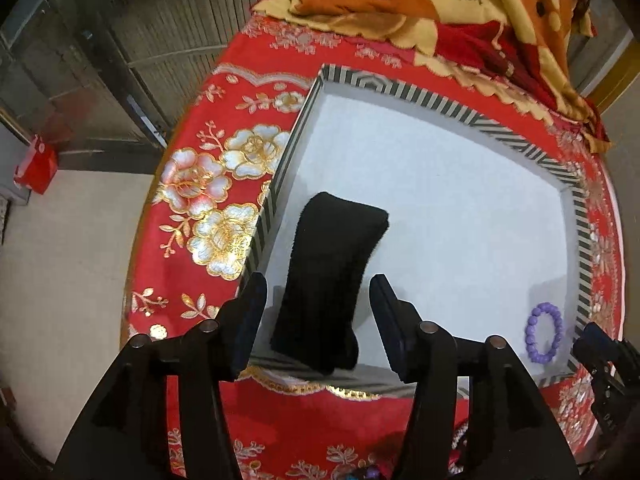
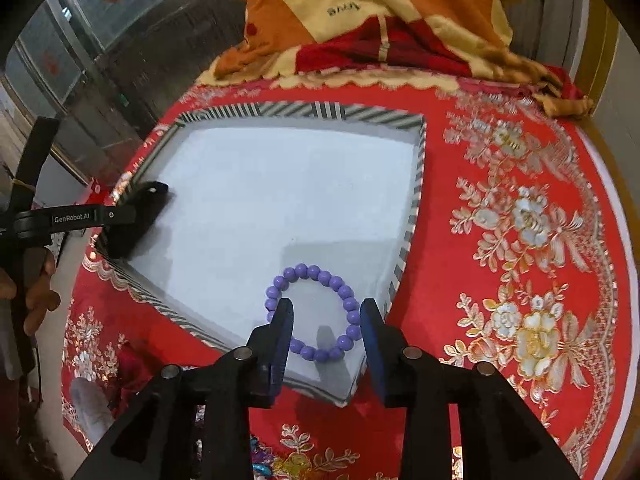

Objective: Organize jewelry
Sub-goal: 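Place the black headband in the tray with the left gripper while the right places the purple bracelet, then grasp the white fluffy scrunchie with the left gripper and lift it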

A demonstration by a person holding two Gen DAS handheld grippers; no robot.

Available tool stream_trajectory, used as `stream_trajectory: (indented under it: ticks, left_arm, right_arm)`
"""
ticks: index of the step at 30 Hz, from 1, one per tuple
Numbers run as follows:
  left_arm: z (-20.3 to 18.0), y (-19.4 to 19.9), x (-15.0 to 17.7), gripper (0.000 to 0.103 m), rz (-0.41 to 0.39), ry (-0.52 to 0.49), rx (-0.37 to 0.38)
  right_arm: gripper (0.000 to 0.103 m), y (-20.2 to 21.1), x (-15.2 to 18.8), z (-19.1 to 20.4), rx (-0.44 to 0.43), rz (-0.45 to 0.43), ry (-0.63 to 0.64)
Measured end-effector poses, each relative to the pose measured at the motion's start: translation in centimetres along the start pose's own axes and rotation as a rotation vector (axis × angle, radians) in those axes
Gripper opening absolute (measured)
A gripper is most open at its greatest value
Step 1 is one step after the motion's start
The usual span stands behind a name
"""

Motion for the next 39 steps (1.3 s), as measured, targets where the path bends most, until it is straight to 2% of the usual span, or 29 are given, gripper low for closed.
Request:
stream_trajectory:
  ticks: [3, 6, 16, 31, 39]
  left_arm:
    - [-0.1, 1.6, 0.6, 0.054, -0.031, -0.002, 0.003]
    - [-0.1, 3.0, 1.7, 0.054, -0.061, -0.007, -0.004]
    - [-0.8, 6.8, 6.6, 0.054, -0.123, -0.029, -0.026]
    - [-0.2, 9.8, 12.6, 0.054, -0.131, -0.04, 0.005]
    - [1.7, 10.6, 15.1, 0.054, -0.107, -0.018, 0.042]
  right_arm:
    - [0.034, 1.7, 0.5, 0.3, -0.023, -0.044, -0.022]
    - [0.037, 3.7, 1.2, 1.0, -0.001, -0.08, -0.005]
    - [0.038, 6.1, 4.1, 2.3, -0.026, -0.079, -0.032]
    - [0.038, 8.3, 8.8, 4.9, -0.01, -0.062, -0.013]
    - [0.038, 8.7, 11.1, 5.3, 0.01, -0.041, -0.005]
Point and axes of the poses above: each gripper's, at about its wrist camera, not at the fingertips, and y roughly against the way its jaws point, z to its left, x to its underside, the point moved 3 cm from there along -y, roughly the way its jaws point, and after that the axes turned 4 degrees about x, right-handed, at the moved point
